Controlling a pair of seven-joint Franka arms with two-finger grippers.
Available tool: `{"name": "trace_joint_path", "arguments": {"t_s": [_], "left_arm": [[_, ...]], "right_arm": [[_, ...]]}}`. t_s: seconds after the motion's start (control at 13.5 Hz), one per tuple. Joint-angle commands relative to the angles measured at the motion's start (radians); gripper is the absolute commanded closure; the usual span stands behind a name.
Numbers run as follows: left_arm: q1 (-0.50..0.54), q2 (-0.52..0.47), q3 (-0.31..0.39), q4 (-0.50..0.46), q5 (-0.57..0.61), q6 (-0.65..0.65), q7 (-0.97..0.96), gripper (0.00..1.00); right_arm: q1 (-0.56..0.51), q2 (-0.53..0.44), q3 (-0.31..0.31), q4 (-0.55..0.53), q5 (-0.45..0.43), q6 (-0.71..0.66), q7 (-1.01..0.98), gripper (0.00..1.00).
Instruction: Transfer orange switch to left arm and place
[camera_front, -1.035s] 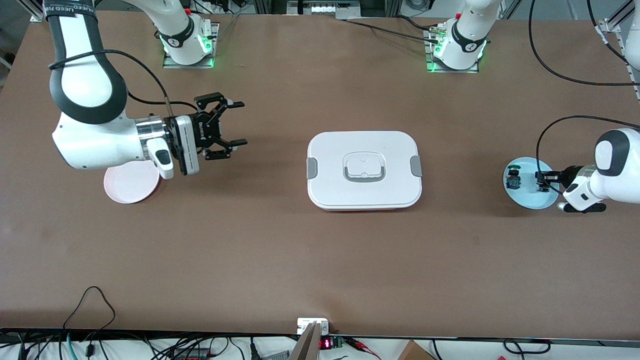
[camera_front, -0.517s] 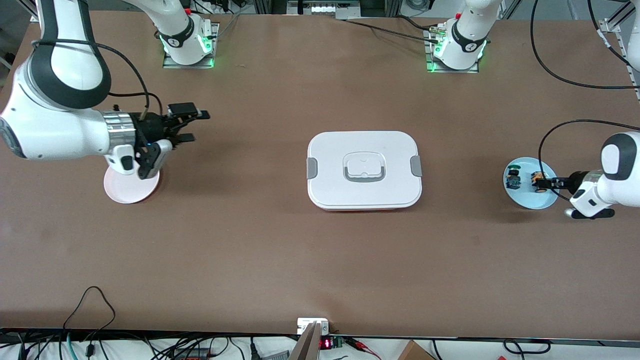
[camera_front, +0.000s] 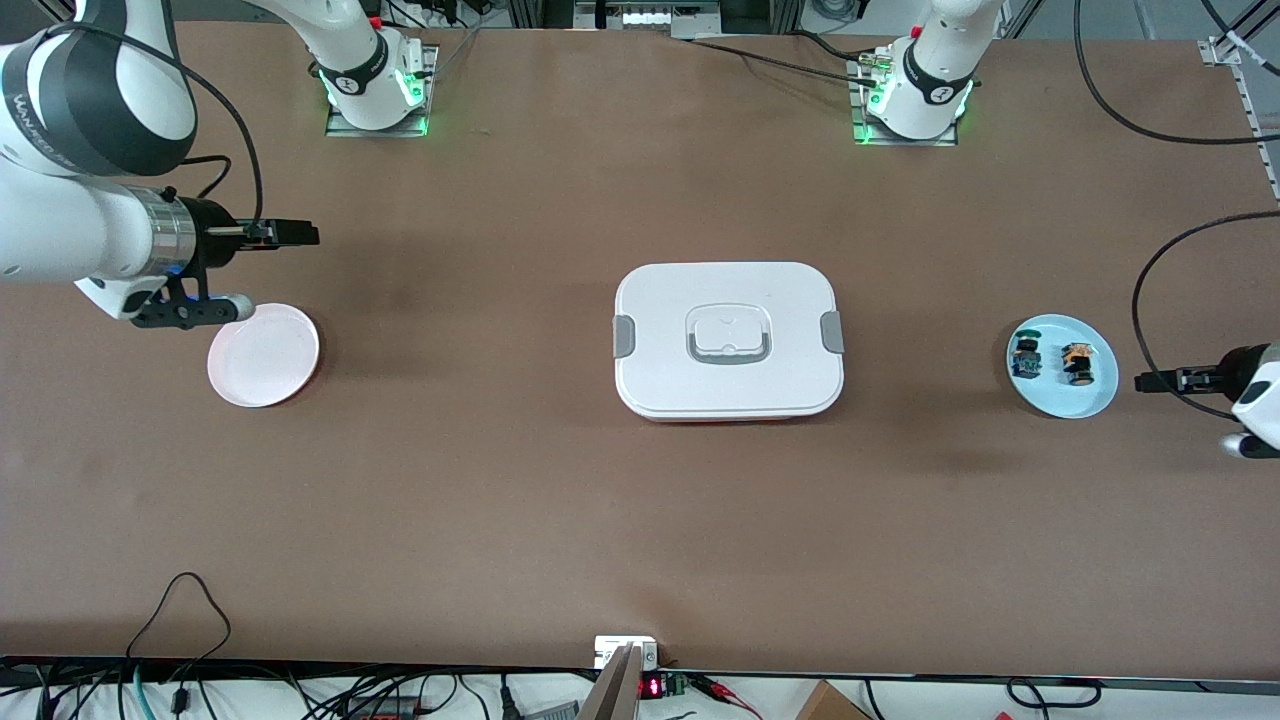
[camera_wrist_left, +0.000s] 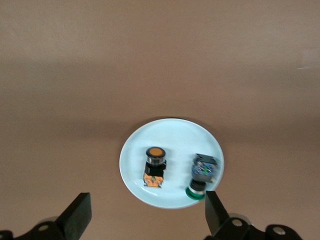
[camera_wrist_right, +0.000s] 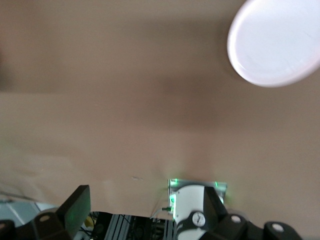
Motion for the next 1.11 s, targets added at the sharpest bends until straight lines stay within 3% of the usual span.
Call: {"name": "trace_joint_path", "arguments": {"t_s": [0.0, 0.3, 0.44, 0.67, 0.74, 0.96, 1.03], "left_arm": [[0.005, -0.045, -0.07, 0.058, 0.01, -0.087, -0.003, 0.0], [0.005, -0.132, -0.147, 0.065, -0.054, -0.152, -0.005, 0.0], [-0.007, -0.187, -0.147, 0.066, -0.114, -0.166, -0.002, 0.0], [-0.071, -0.31, -0.131, 0.024, -0.154, -0.175, -0.009, 0.0], [-0.135, -0.344, -0.071, 0.015, -0.166, -0.176, -0.009, 0.0], [-0.445, -0.433, 0.287, -0.037, -0.279, -0.183, -0.011, 0.0], [-0.482, -0.468, 0.355, -0.084, -0.338, -0.178, -0.005, 0.0]], "right_arm": [[0.005, -0.003, 0.007, 0.069, -0.153, -0.04, 0.064, 0.0], [-0.052, -0.003, 0.006, 0.128, -0.181, 0.13, -0.134, 0.0], [-0.108, -0.003, 0.01, 0.119, -0.163, 0.203, -0.139, 0.0], [-0.173, -0.015, 0.065, 0.117, -0.159, 0.147, -0.069, 0.0], [-0.205, -0.015, 0.09, 0.111, -0.164, 0.156, -0.068, 0.0], [-0.251, -0.024, 0.156, 0.092, -0.17, 0.196, -0.07, 0.0], [-0.245, -0.032, 0.156, 0.08, -0.172, 0.202, -0.07, 0.0]]}}
